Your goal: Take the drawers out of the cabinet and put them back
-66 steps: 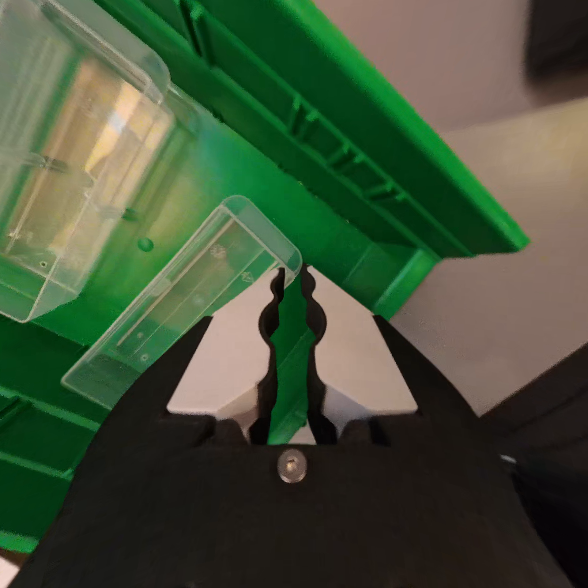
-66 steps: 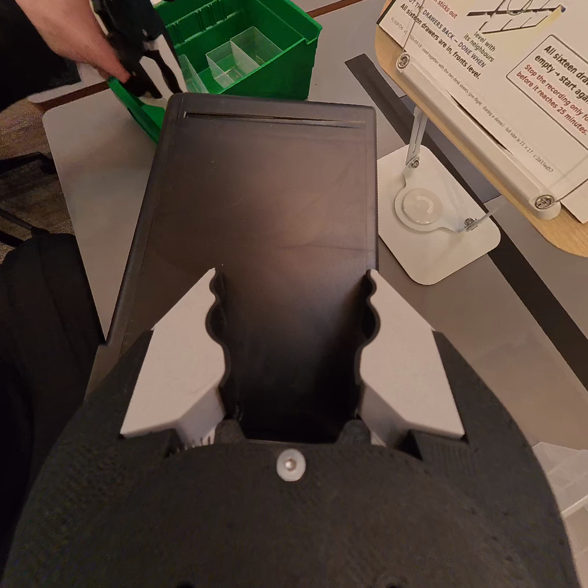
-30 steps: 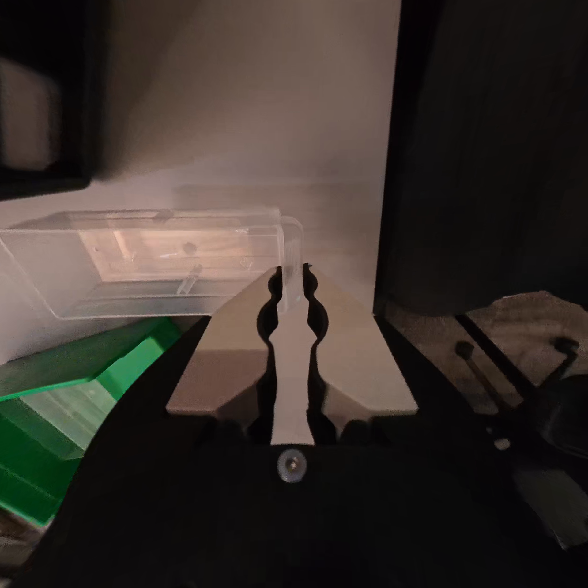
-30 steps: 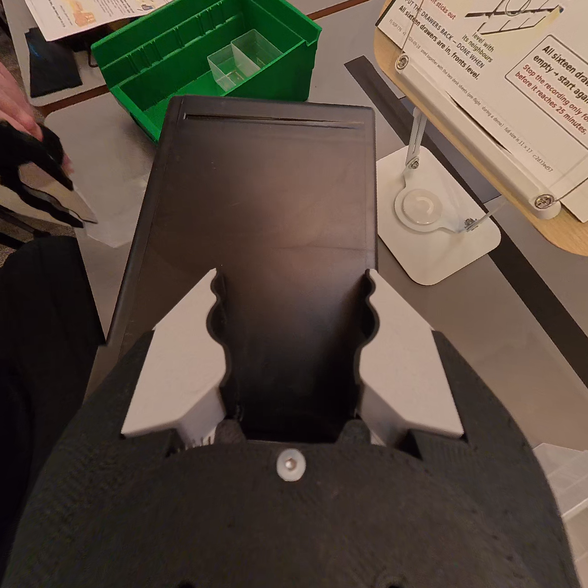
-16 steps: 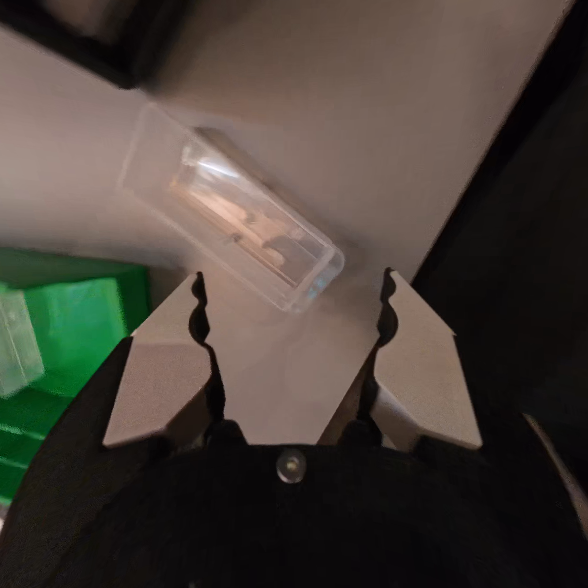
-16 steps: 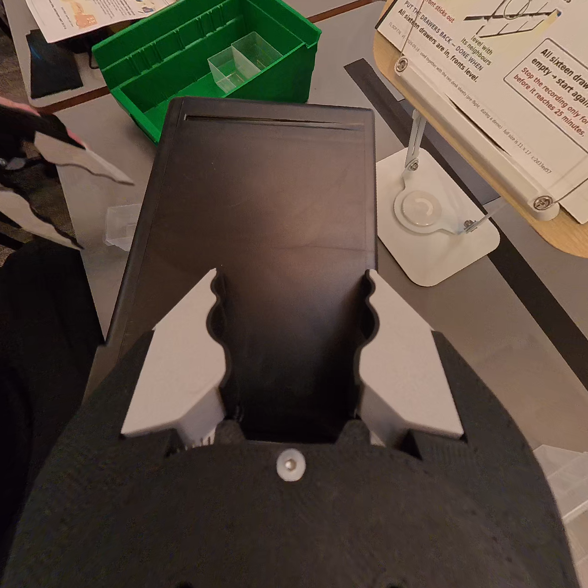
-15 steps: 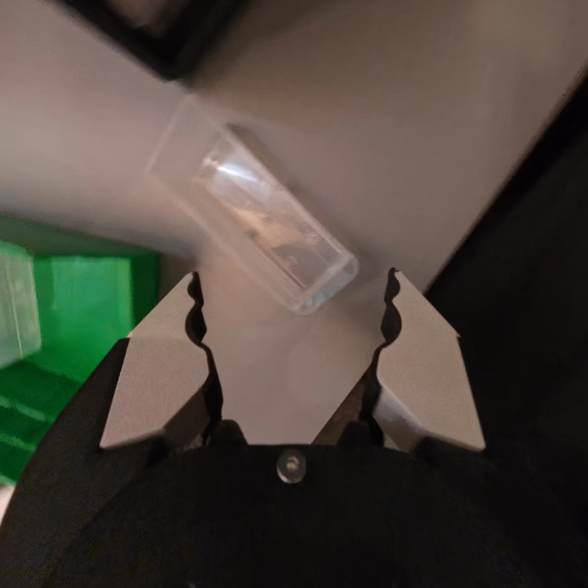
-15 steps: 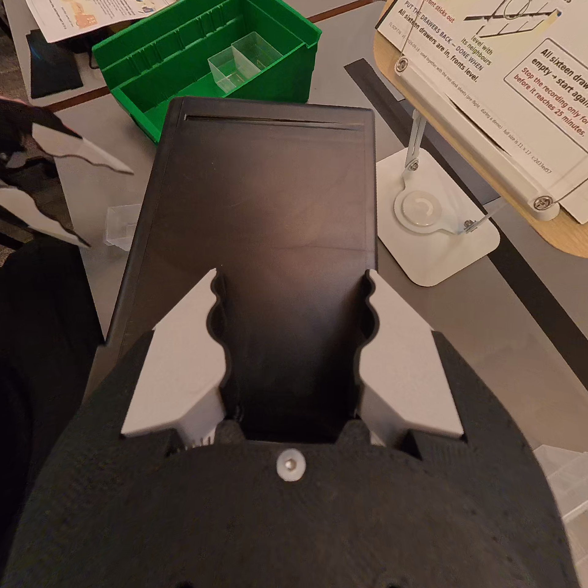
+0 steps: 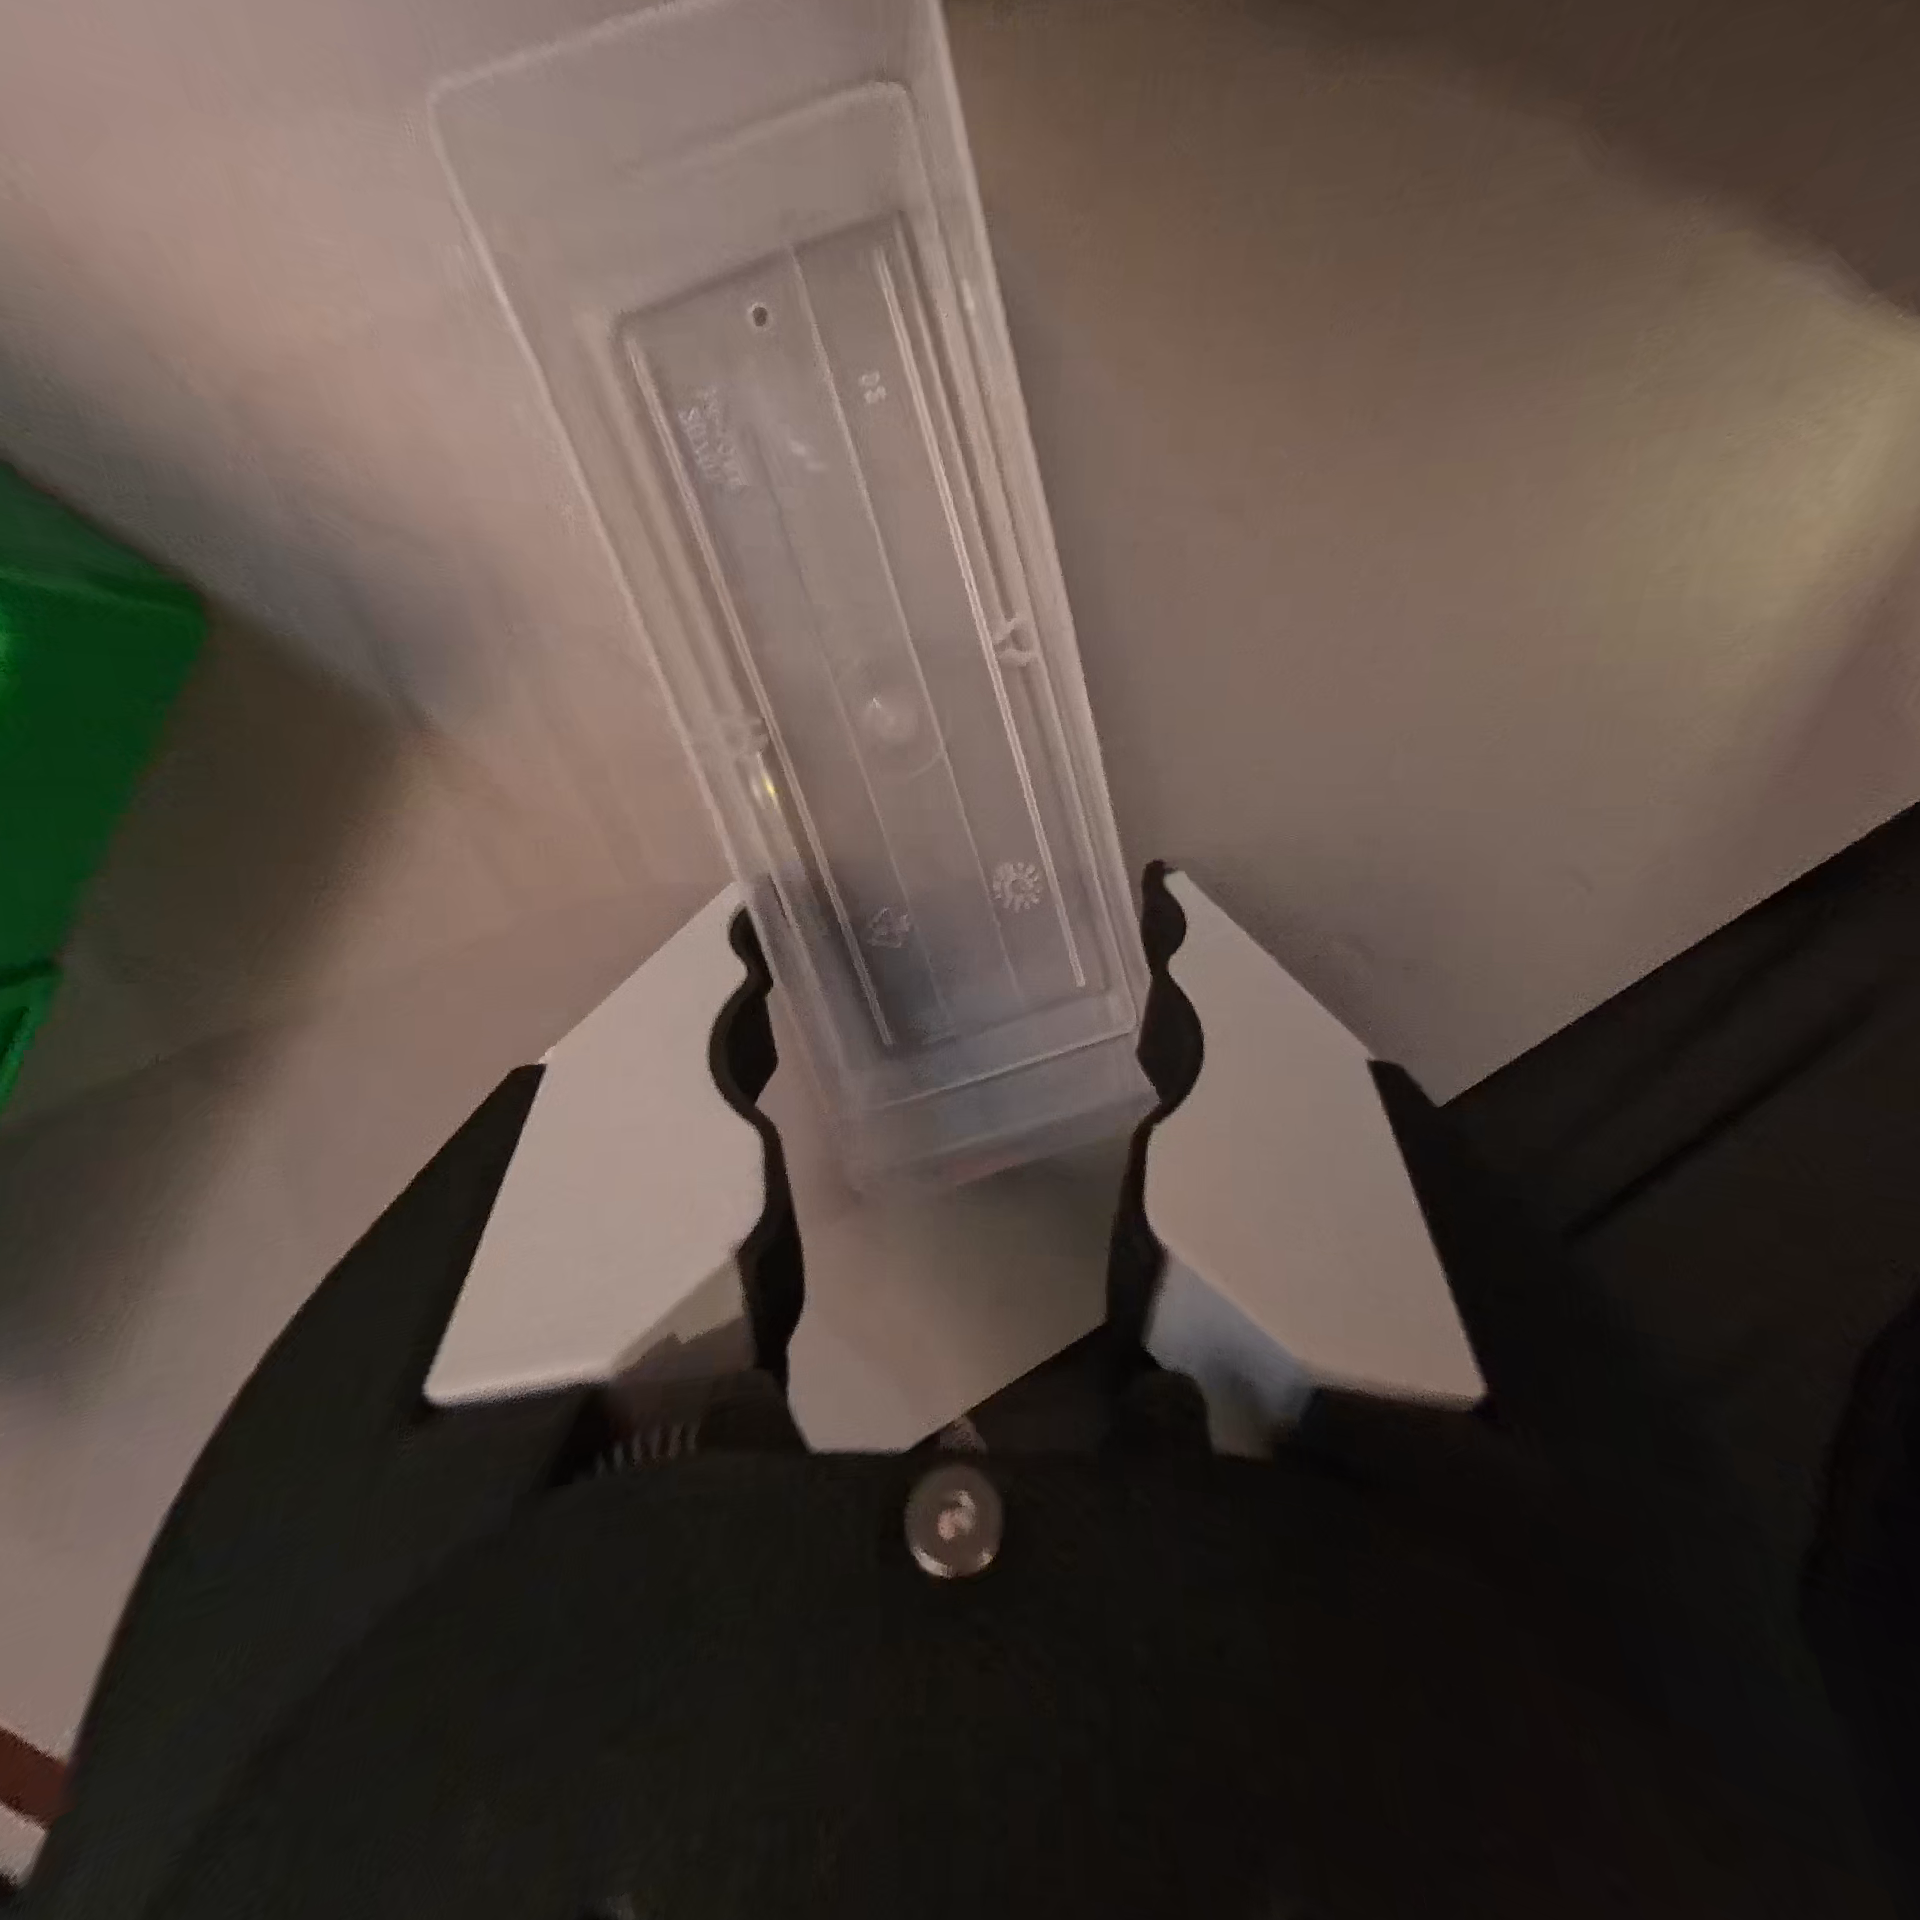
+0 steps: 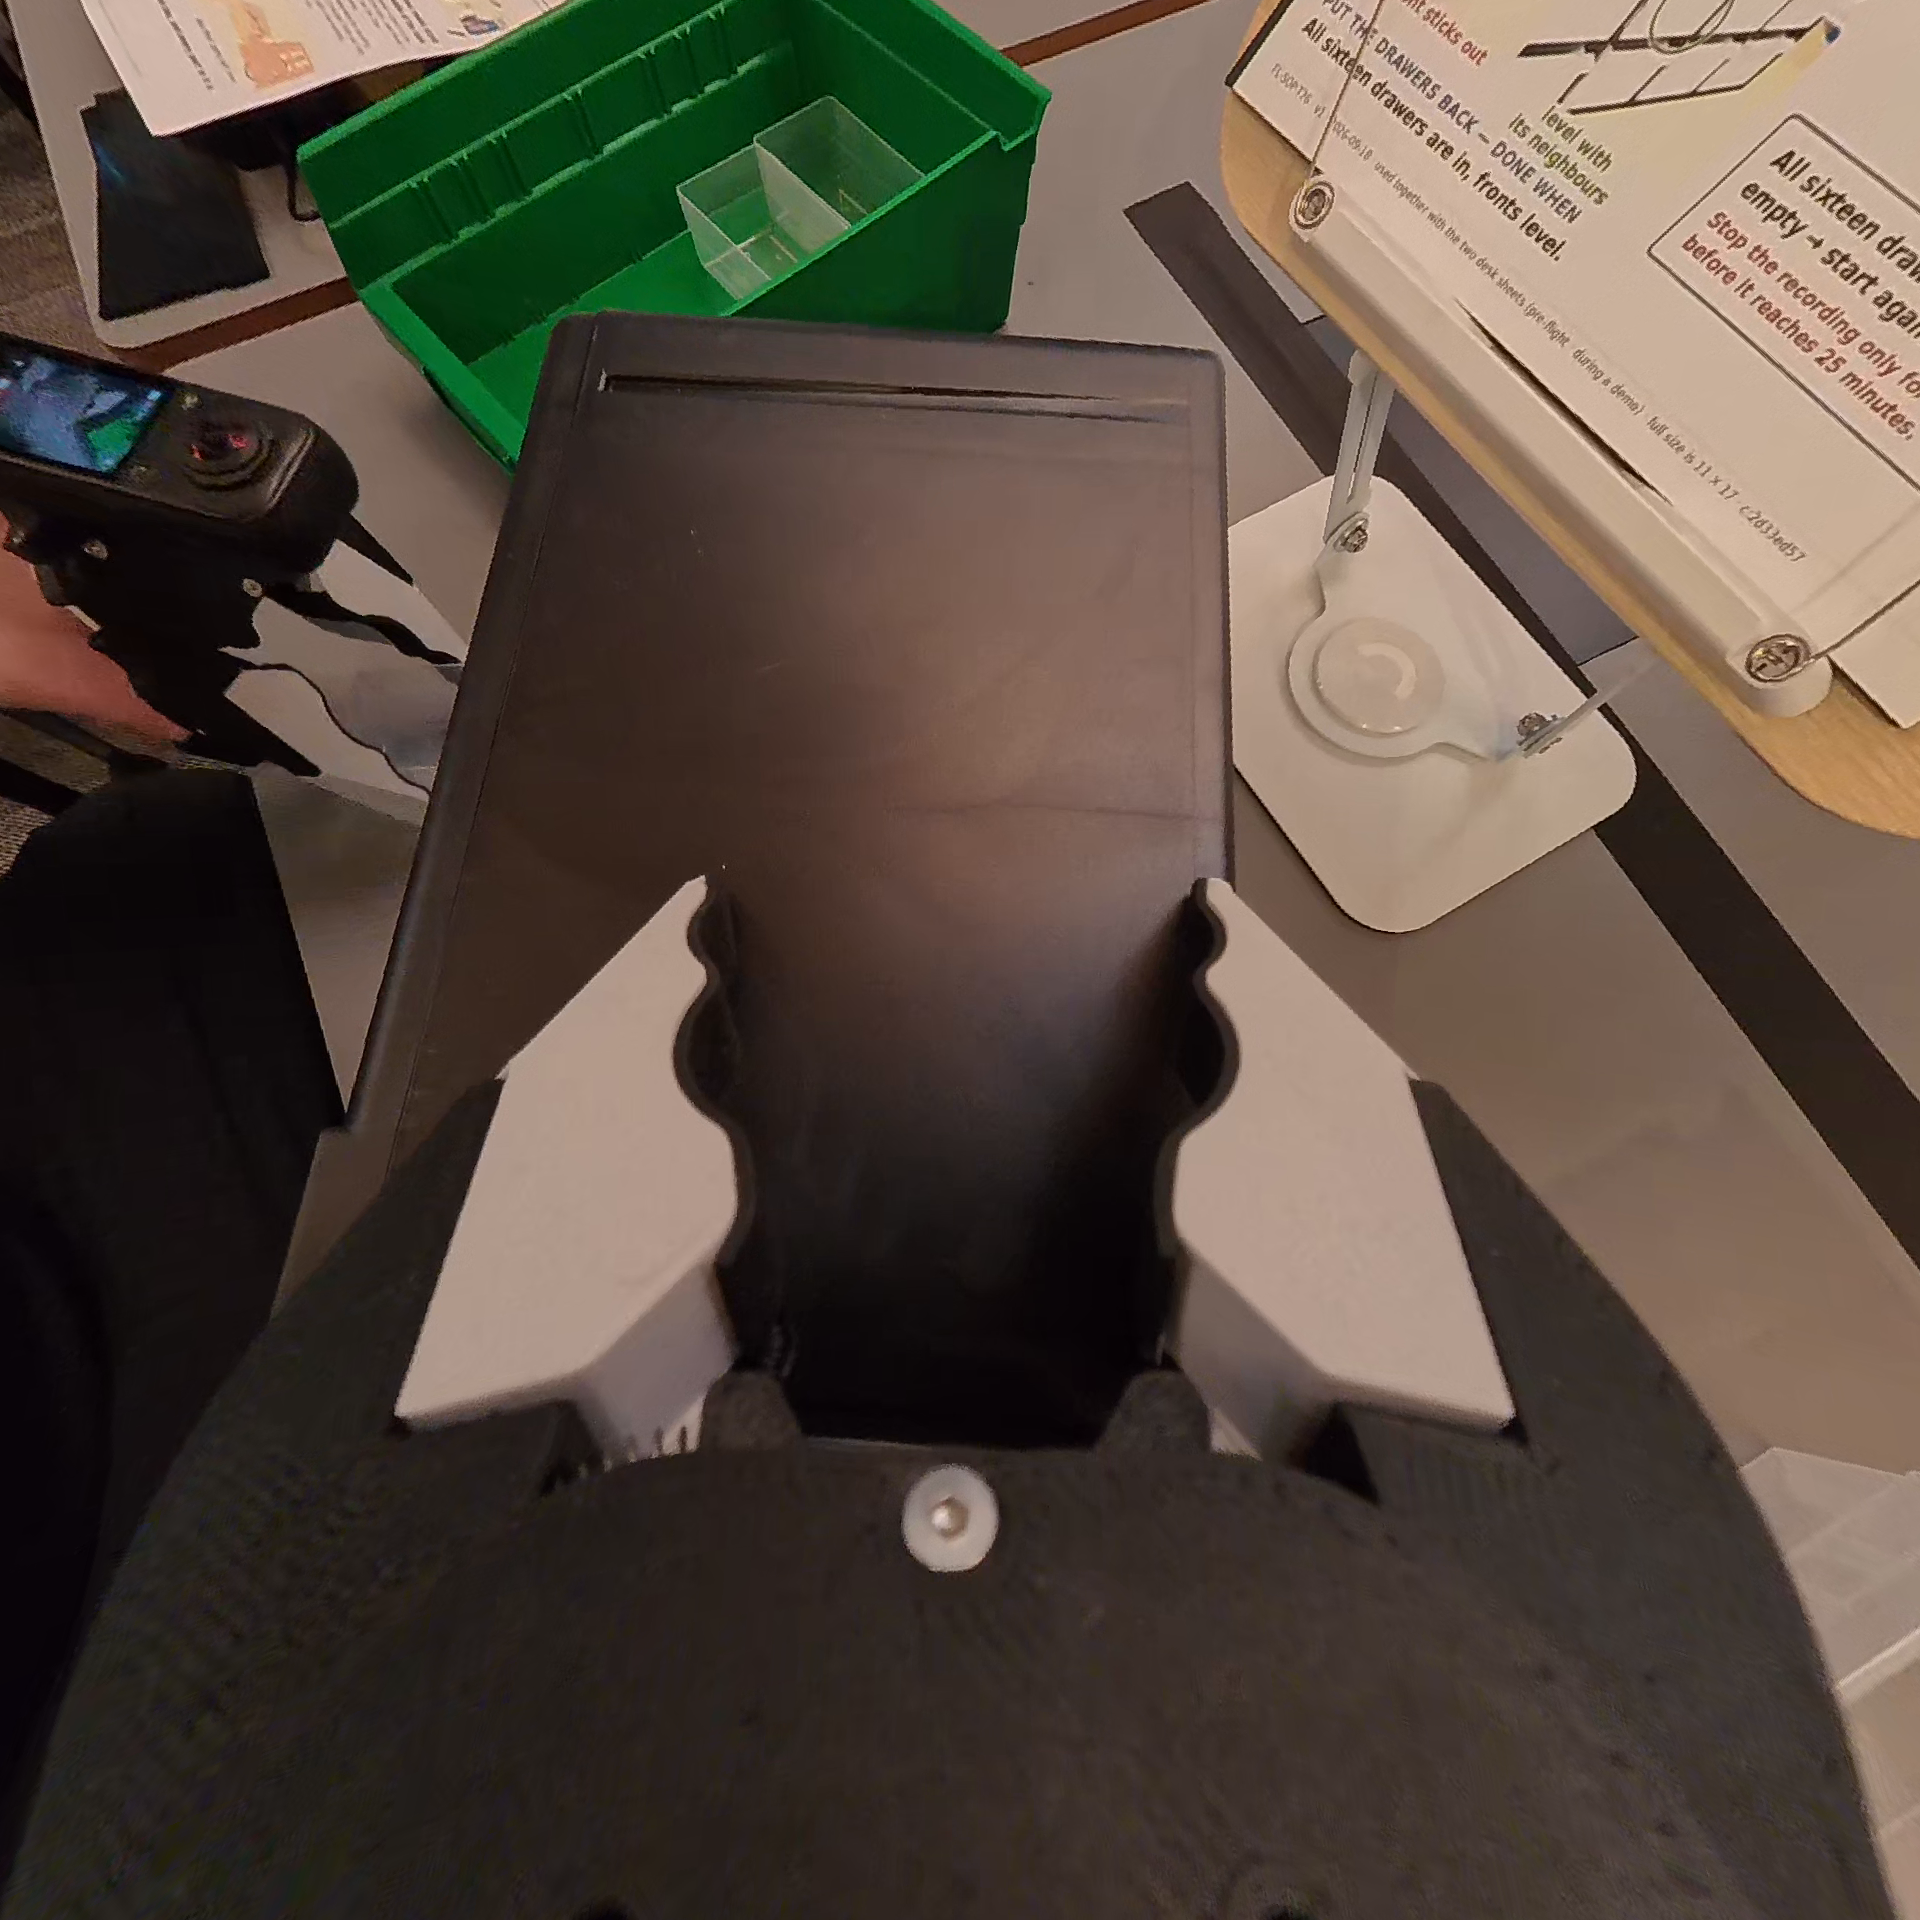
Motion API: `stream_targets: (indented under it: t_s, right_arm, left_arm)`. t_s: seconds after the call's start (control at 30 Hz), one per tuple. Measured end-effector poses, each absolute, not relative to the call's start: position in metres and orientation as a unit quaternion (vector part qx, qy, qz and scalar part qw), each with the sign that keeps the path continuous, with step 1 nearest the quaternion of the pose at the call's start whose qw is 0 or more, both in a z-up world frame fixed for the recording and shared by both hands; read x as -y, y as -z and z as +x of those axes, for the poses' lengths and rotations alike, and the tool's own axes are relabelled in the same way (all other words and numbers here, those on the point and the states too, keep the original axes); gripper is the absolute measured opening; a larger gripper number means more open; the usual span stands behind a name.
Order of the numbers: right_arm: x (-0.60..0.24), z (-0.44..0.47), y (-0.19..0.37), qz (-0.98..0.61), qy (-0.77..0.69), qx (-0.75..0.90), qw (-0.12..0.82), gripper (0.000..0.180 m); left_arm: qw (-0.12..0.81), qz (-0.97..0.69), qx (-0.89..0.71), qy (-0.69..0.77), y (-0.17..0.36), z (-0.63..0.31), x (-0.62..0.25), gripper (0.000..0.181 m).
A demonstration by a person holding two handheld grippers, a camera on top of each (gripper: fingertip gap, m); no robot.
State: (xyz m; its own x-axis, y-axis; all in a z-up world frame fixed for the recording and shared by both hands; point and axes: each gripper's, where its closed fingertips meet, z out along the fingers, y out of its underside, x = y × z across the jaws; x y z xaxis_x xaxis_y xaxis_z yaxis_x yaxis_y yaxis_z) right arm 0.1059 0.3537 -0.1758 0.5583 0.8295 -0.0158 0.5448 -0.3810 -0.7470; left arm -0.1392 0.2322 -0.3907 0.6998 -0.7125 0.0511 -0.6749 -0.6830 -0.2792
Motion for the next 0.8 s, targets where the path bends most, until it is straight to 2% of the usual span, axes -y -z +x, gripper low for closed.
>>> stream_targets:
  t_s: [0.17, 0.43, 0.8]
  right_arm:
    - [-0.354, 0.106, 0.176, -0.806, -0.199, 0.427, 0.358, 0.087]
    - [-0.354, 0.106, 0.176, -0.806, -0.199, 0.427, 0.359, 0.087]
    - [-0.353, 0.106, 0.176, -0.805, -0.199, 0.427, 0.362, 0.087]
  left_arm:
    - [0.142, -0.898, -0.41, 0.071, 0.372, -0.135, -0.231, 0.064]
    - [0.145, -0.861, -0.473, 0.118, 0.303, -0.082, -0.208, 0.063]
    - [0.121, -0.863, -0.474, 0.131, 0.284, -0.046, -0.222, 0.062]
